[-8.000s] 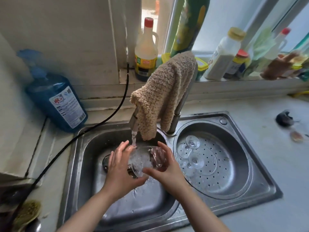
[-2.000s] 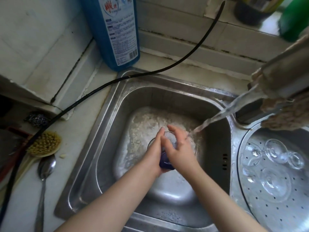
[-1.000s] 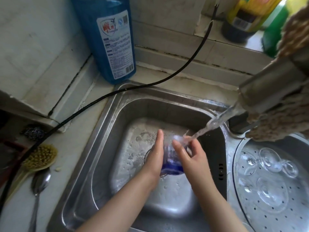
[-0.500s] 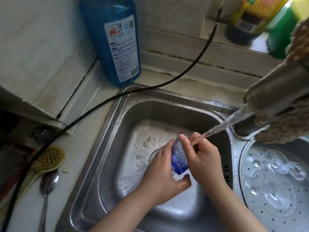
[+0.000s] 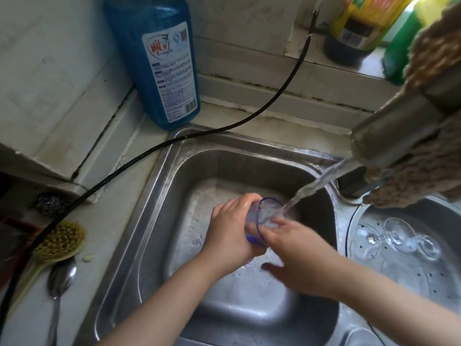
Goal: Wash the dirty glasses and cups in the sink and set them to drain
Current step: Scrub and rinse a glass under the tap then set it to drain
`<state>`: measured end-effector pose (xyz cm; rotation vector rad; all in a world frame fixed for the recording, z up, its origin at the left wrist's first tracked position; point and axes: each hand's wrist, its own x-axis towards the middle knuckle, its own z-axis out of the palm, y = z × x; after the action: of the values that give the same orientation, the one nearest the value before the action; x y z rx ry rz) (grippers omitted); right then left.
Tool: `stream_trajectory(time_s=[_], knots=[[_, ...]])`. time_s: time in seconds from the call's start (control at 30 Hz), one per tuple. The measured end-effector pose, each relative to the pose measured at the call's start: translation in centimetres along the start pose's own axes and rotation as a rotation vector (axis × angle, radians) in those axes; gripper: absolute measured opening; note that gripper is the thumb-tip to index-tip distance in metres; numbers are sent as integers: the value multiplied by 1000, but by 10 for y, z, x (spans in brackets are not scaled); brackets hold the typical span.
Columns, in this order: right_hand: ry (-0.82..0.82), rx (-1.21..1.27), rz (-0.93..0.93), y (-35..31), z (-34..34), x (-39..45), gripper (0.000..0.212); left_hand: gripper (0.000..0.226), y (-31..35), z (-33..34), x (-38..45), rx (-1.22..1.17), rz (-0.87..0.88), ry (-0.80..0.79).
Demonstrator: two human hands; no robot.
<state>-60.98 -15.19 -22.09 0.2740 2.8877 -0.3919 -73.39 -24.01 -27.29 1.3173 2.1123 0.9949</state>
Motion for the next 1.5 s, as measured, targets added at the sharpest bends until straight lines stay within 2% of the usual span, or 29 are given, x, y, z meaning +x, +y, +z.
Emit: stream_trajectory(time_s=[0.03,0.1,0.17,0.23,0.27,0.3,0.37,0.4,0.43,0.5,0.57,0.63,0.67,0.77,0.83,0.87,0.9,0.93,0.97,1.07,1.1,1.2,1.27,1.33,1.4,1.5], knots=[[10,215,138,-14,-1,2,61,66,4,4,0,23,-4,48],[16,901,344,-27,-9,9,51,57,13,11,-1,63,1,161],[132,1460,493,-19,-20,13,45,52,16,19,-1,140,55,245],[227,1732,576,-12,-31,13,28,60,15,23,2,210,116,291],[260,1734,575,-14,-34,12,17,60,15,22,5,216,130,315],[285,1561,512,-20,-34,10,15,57,16,19,8,206,133,332],[284,825,328,-28,-23,1,9,56,18,11,14,181,120,315],[262,507,265,-27,-18,-4,17,59,18,7,16,184,119,265],[211,303,209,-19,-17,-10,23,65,17,2,17,195,114,189],[124,28,-4,4,-19,-15,22,76,16,-7,19,201,83,-4],[70,-194,-176,24,-20,-17,38,79,17,-10,19,219,81,-108],[24,-167,-148,23,-19,-17,48,80,17,-6,17,212,58,-130],[-11,-39,-78,14,-19,-18,47,80,18,-4,16,193,44,-113],[62,696,196,-17,-24,-9,20,72,20,3,10,146,19,6],[169,1264,319,-23,-28,2,17,59,21,7,5,175,39,121],[187,1444,414,-24,-31,6,17,55,21,10,2,191,43,155],[179,1524,480,-25,-33,10,16,54,21,12,1,203,43,172],[171,1478,476,-27,-35,11,13,54,20,11,1,215,36,173],[184,1278,411,-28,-32,9,12,55,19,8,2,215,13,159],[195,364,180,-24,-22,-8,18,66,18,-6,7,149,-66,24],[163,187,118,-16,-21,-12,21,67,19,-10,8,131,-65,-21],[54,-50,-6,6,-24,-14,32,68,20,-17,9,103,-75,-97],[42,-67,-6,5,-22,-14,33,67,22,-14,7,109,-66,-127],[48,162,55,-8,-21,-14,40,66,22,-9,3,102,-64,-123],[153,412,172,-20,-17,-11,49,63,23,-5,0,67,-102,-77],[269,674,309,-33,-17,-7,32,74,29,-6,-1,70,-150,-64]])
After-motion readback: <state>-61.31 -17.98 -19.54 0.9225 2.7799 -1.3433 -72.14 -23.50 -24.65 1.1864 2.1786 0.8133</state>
